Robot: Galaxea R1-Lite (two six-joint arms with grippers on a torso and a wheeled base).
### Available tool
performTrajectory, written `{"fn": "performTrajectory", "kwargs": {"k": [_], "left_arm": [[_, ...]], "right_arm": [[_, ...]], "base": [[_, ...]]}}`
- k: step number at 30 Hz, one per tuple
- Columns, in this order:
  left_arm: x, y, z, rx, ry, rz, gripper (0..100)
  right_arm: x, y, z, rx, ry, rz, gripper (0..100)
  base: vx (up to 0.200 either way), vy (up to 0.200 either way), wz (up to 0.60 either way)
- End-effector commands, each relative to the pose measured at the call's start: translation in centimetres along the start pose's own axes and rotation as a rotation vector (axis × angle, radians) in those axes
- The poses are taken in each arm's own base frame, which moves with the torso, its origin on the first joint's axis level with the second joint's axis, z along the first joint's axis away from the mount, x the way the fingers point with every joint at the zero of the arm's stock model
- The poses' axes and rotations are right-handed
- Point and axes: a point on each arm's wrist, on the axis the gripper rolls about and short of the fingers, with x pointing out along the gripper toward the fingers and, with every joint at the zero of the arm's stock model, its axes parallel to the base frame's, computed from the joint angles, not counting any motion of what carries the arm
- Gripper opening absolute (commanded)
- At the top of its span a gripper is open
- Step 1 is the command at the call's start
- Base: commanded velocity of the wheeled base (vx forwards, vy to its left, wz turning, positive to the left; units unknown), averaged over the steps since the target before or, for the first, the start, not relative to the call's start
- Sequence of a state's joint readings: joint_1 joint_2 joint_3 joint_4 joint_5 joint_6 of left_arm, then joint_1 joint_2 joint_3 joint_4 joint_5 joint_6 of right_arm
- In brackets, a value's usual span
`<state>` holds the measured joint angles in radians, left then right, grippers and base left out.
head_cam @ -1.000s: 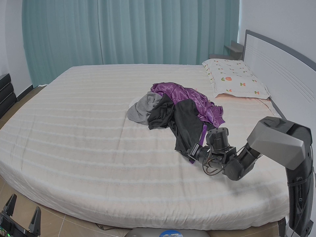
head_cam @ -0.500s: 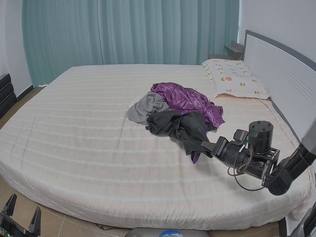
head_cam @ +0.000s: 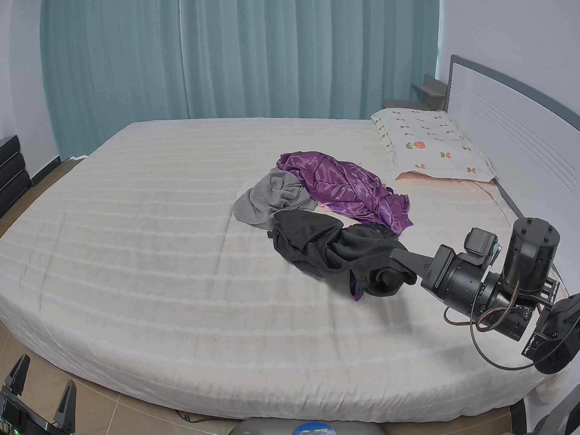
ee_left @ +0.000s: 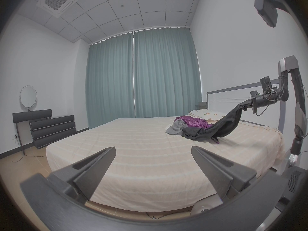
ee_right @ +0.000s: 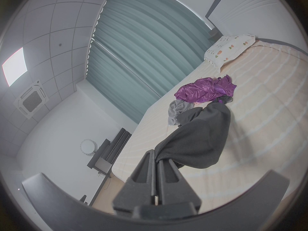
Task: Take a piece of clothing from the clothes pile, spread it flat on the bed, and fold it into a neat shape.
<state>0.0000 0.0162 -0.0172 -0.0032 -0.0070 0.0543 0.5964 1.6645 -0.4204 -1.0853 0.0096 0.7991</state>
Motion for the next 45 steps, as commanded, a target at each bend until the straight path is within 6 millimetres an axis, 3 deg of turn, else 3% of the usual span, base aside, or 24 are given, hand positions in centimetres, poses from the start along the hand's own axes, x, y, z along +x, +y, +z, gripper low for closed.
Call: {"fn": "performTrajectory", "kwargs": {"k": [1,2,3,6,13,17,22,33,40,45], "left_arm": [[-0.3,0.0,1.0,-0.032,-0.076,0.001,100],[-0.3,0.0,1.0,-0.032,-0.076,0.001,100],[-1.5,0.5,9.1,-0.201,-0.281,-0.026,100],[1.0,0.7,11.9,-0.151,-0.157,-0.009,100],[3.7,0.4,9.0,-0.092,0.073,-0.055,100],[4.8,0.1,8.4,-0.107,0.162,-0.179,100],[7.2,-0.1,8.5,-0.104,0.26,-0.205,100],[15.3,-1.6,7.0,-0.098,0.447,-0.271,100],[18.7,-2.4,5.7,-0.096,0.545,-0.289,100],[21.0,-4.4,5.0,-0.077,0.575,-0.363,100]], "right_arm": [[-0.8,0.5,0.4,-0.004,-0.024,0.016,0],[-0.8,0.5,0.4,-0.004,-0.024,0.016,0],[-0.8,0.6,0.5,-0.004,-0.029,0.02,0],[-0.6,0.6,0.4,-0.009,-0.025,0.019,0],[-1.3,1.3,0.8,-0.025,-0.045,0.049,0],[-1.7,1.5,0.9,-0.036,-0.045,0.051,0],[-1.6,1.6,1.1,-0.038,-0.057,0.057,0],[-0.8,1.5,1.4,-0.068,-0.098,0.023,0],[-0.9,1.9,1.6,-0.076,-0.109,0.038,0],[-2.1,2.9,2.4,-0.076,-0.144,0.084,0]], "base": [[0.0,0.0,0.0],[0.0,0.0,0.0],[0.0,0.0,0.0],[0.0,0.0,0.0],[0.0,0.0,0.0],[0.0,0.0,0.0],[0.0,0.0,0.0],[0.0,0.0,0.0],[0.0,0.0,0.0],[0.0,0.0,0.0]]}}
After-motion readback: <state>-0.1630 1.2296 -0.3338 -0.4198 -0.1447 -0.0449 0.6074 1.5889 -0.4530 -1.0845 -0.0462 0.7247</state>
